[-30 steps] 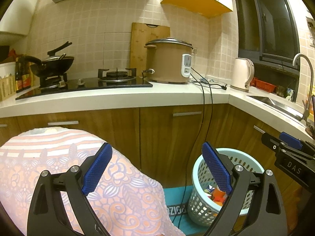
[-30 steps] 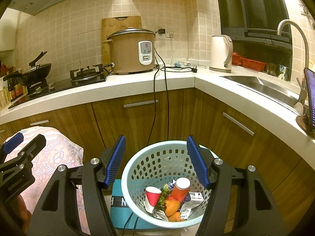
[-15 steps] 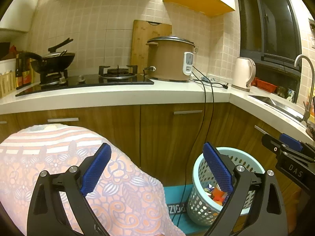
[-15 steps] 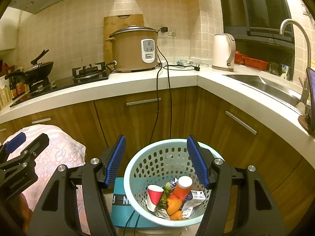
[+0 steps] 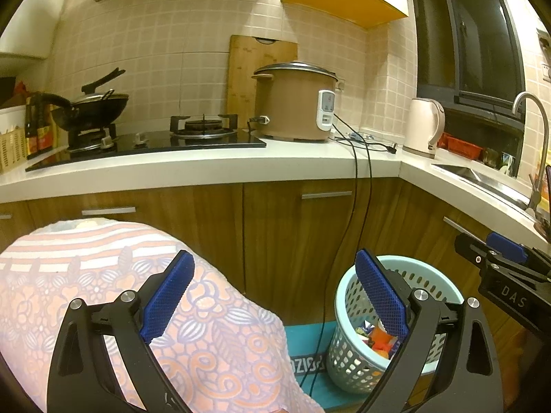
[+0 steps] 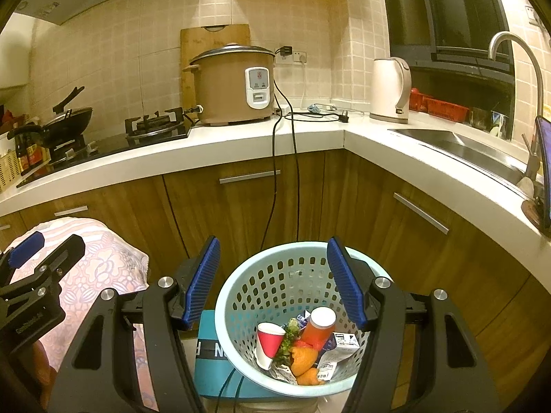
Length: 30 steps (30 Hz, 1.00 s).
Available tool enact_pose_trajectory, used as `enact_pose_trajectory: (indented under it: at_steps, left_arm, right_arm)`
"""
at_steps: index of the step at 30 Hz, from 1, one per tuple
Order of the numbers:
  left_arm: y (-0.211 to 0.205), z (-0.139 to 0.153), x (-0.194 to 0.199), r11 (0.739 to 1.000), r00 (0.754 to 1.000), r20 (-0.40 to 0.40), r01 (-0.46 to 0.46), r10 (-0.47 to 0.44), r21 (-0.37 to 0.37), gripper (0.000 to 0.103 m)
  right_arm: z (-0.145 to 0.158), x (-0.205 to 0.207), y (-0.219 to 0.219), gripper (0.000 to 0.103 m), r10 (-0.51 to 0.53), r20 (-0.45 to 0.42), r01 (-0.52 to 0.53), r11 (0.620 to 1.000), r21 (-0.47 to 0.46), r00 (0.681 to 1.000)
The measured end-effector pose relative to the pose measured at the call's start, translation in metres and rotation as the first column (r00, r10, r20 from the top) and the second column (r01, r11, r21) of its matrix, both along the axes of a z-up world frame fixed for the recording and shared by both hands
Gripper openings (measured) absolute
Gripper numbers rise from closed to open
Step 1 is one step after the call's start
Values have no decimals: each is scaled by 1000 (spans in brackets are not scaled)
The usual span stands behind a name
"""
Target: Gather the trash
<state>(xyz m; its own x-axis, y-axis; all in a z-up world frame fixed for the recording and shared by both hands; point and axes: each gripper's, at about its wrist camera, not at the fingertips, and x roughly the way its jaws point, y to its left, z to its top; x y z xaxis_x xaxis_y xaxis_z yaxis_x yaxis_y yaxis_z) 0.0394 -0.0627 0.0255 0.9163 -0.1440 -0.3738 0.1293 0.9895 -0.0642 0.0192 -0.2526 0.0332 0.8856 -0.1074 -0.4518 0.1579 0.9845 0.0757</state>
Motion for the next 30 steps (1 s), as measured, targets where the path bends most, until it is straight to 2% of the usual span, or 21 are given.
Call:
enact_pose_trajectory:
  at_steps: [30]
  left_arm:
    - [0,-3,0,1000,1000,-5,16,-16,15,92]
  right_arm:
    - [-3,0,0,64,0,0,0,1000,-1,1000]
